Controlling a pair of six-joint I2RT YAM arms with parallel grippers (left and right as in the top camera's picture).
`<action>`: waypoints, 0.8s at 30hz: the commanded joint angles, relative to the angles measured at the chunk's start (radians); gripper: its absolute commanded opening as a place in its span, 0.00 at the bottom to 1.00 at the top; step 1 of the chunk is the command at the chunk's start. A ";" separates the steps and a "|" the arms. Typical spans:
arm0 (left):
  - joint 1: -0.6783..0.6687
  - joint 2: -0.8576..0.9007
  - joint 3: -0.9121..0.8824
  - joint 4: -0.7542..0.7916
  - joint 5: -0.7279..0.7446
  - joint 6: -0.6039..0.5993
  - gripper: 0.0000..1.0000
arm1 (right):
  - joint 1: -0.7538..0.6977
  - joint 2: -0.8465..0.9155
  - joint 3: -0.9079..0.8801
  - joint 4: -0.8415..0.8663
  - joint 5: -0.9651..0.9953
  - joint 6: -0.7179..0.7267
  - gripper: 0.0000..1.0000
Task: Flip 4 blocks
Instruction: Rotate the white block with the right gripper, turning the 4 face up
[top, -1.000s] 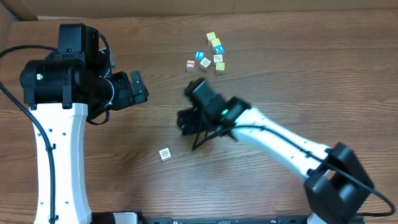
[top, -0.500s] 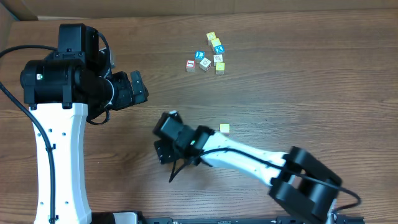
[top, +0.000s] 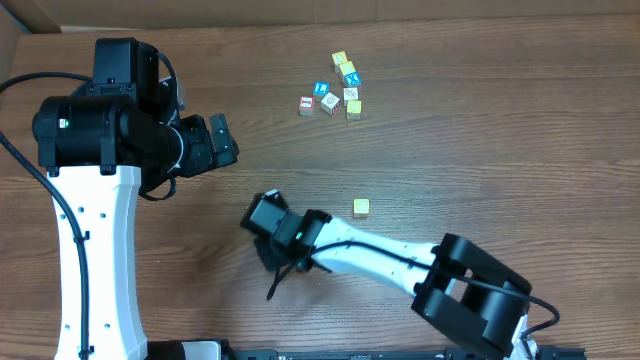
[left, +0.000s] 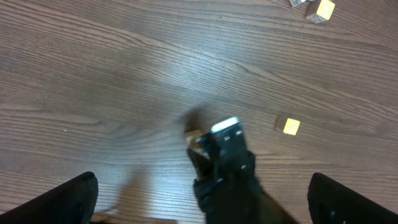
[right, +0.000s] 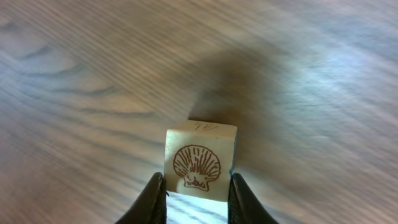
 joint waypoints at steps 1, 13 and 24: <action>0.004 0.000 0.000 0.005 -0.007 -0.014 1.00 | -0.043 -0.096 0.031 -0.026 0.025 -0.005 0.19; 0.004 0.000 0.000 0.005 -0.007 -0.014 1.00 | -0.087 -0.168 0.031 -0.222 0.082 0.006 1.00; 0.004 0.000 0.000 0.005 -0.007 -0.014 1.00 | -0.089 -0.164 0.021 -0.171 0.082 0.007 1.00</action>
